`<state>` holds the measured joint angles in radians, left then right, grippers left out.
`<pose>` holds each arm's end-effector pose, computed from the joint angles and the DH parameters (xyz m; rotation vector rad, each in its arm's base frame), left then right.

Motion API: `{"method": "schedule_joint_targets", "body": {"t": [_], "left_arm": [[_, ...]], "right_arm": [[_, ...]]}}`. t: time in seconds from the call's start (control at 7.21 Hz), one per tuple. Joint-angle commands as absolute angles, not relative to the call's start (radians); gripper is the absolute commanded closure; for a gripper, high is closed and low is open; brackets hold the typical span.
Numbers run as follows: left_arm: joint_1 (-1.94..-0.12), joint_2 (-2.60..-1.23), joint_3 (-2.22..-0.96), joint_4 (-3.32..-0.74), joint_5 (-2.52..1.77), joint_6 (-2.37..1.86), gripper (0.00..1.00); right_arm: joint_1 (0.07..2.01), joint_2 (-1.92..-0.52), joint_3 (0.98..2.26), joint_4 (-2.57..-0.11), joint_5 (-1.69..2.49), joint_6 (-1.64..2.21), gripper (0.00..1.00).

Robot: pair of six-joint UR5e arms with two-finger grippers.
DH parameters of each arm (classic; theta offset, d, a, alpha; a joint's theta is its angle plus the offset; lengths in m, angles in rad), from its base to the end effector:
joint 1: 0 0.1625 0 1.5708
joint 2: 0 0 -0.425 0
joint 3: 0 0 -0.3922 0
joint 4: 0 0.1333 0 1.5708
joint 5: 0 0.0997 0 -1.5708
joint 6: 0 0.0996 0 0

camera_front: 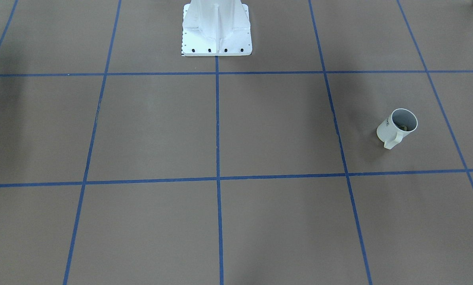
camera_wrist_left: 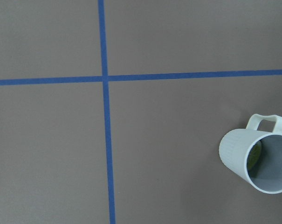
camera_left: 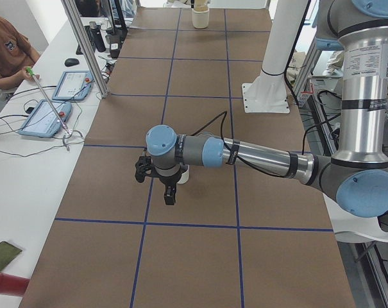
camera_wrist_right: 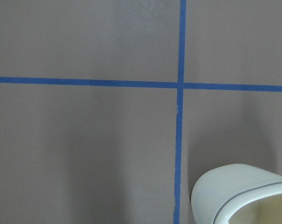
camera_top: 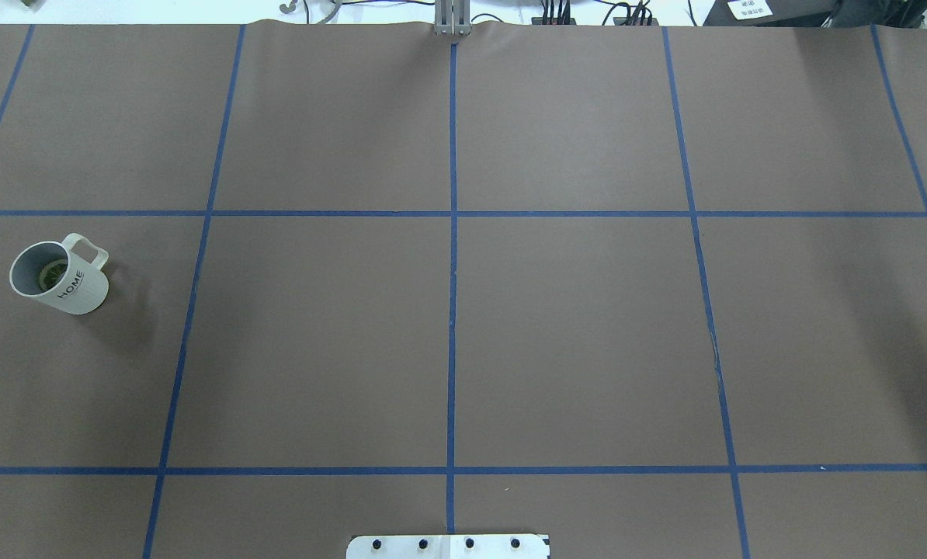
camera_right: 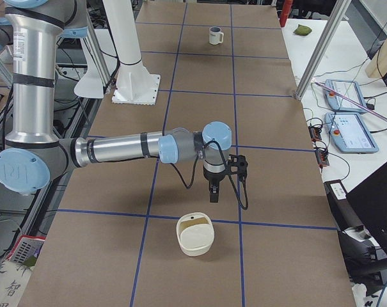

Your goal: Left arm hands cup to right arm to dump lemon

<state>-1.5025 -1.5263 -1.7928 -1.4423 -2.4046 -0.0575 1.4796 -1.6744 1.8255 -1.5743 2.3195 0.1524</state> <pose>-0.0273 -0.4730 0.5798 -0.0064 0.8349 0.0306 0.0240 -0.4572 0.5837 0.0488 -0.7588 0.0030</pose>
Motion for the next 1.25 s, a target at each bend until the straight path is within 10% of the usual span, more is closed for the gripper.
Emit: {"method": "schedule_joint_targets", "body": {"t": [0.0, 1.11], "left_arm": [[-1.505, -1.525, -1.804, -1.451, -2.405, -0.046, 0.00], [-1.428, -1.534, -1.783, -1.525, -2.411, -0.077, 0.00]], "right_arm": [[1.485, -1.677, 1.828, -1.572, 2.330, 0.152, 0.00], [1.482, -1.671, 1.825, -1.572, 2.332, 0.155, 0.00]]}}
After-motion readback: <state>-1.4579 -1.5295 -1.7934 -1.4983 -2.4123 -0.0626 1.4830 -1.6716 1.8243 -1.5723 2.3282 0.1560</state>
